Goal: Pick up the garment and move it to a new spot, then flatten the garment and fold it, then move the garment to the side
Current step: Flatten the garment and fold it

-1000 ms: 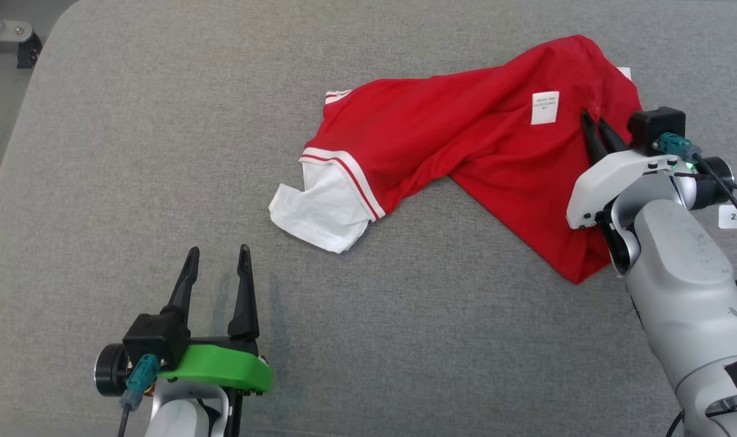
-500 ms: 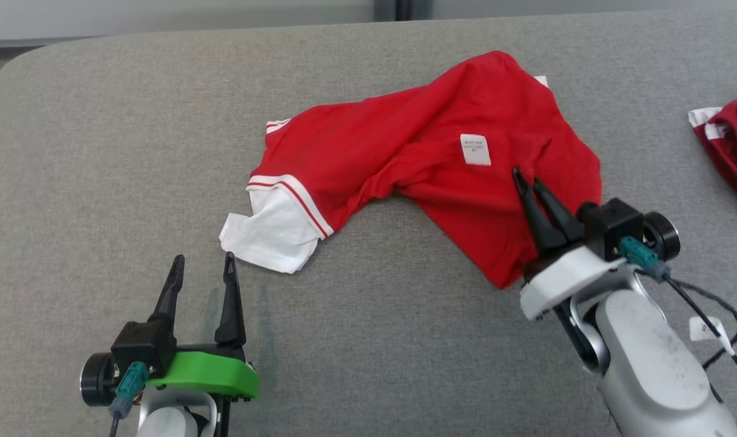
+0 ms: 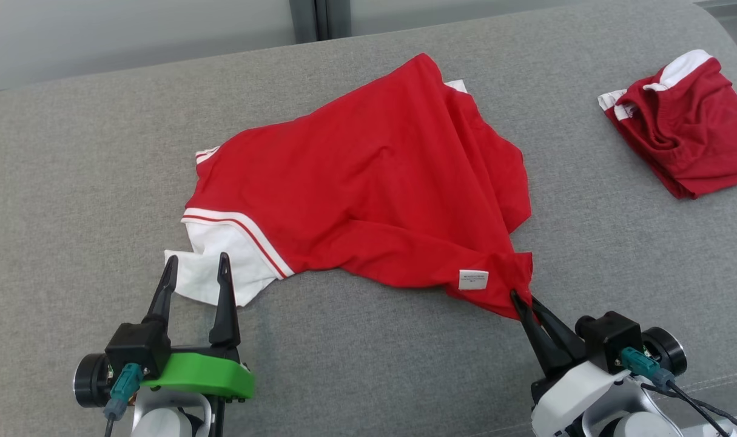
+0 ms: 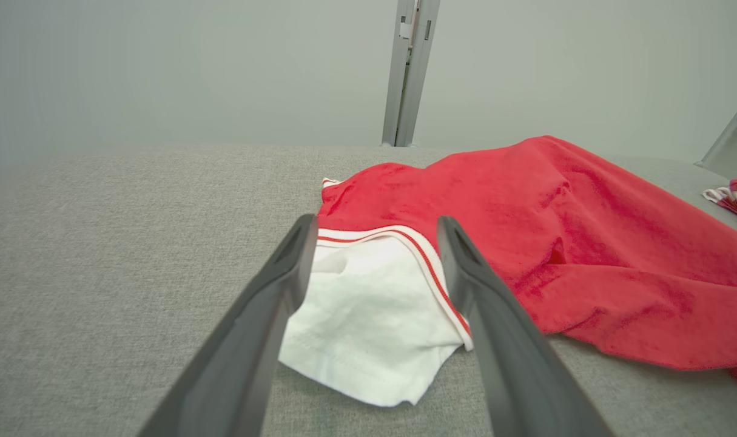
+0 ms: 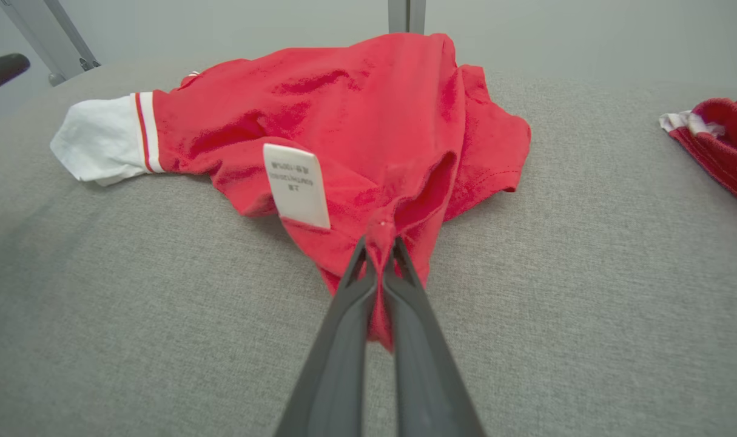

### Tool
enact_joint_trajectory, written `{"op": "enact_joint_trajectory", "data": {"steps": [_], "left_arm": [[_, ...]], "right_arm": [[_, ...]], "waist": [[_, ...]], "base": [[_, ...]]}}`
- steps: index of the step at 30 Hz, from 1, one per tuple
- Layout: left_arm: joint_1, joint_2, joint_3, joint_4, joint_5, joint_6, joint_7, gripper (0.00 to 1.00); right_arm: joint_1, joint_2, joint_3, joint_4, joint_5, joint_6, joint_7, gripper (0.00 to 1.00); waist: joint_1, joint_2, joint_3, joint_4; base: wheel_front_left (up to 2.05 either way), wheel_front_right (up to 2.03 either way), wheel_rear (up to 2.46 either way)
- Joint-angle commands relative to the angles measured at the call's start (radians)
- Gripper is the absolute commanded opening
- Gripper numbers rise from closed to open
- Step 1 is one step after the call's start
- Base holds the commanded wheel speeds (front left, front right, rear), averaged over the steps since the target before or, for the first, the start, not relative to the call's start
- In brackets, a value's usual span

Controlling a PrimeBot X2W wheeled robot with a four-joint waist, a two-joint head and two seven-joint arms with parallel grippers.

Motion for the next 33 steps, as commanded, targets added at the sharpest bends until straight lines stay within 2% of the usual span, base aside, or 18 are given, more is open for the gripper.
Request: {"op": "enact_joint_trajectory", "data": {"steps": [1, 2, 8, 14, 18, 24, 33], "left_arm": [[-0.005, 0.005, 0.005, 0.001, 0.010, -0.002, 0.000, 1.00], [-0.006, 0.005, 0.006, 0.003, 0.010, -0.003, 0.000, 1.00], [-0.009, 0.003, 0.005, 0.011, 0.009, -0.007, 0.000, 1.00], [0.000, 0.001, -0.001, 0.015, 0.001, -0.009, 0.000, 1.00], [-0.011, 0.000, -0.015, 0.015, -0.004, -0.009, 0.000, 1.00], [-0.023, -0.001, -0.035, 0.016, -0.012, -0.005, 0.000, 1.00], [-0.026, -0.001, -0.055, 0.014, -0.036, 0.009, 0.000, 1.00]], "right_arm": [[0.020, 0.005, -0.003, 0.018, -0.002, -0.002, -0.007, 0.53], [0.025, 0.012, -0.007, 0.027, 0.006, -0.002, -0.012, 1.00], [0.039, 0.000, -0.020, 0.063, 0.040, -0.002, -0.017, 1.00], [-0.019, -0.044, -0.144, 0.010, 0.035, -0.002, -0.011, 1.00], [-0.091, -0.058, -0.202, 0.038, 0.029, -0.002, 0.039, 1.00], [-0.230, -0.066, -0.226, 0.217, 0.051, -0.002, 0.125, 1.00], [-0.394, -0.077, -0.176, 0.497, 0.109, -0.002, 0.178, 1.00]], "waist": [[0.0000, 0.0000, -0.003, -0.012], [0.0000, 0.0000, -0.003, -0.014], [0.0000, 0.0000, -0.014, -0.010], [0.0000, 0.0000, -0.026, 0.013], [0.0000, 0.0000, -0.023, 0.047], [0.0000, 0.0000, 0.000, 0.119], [0.0000, 0.0000, 0.029, 0.217]], "base": [[0.00, 0.00, 0.00], [0.00, 0.00, 0.00], [0.00, 0.00, 0.00], [0.00, 0.00, 0.00], [0.00, 0.00, 0.00], [0.00, 0.00, 0.00], [0.00, 0.00, 0.00]]}}
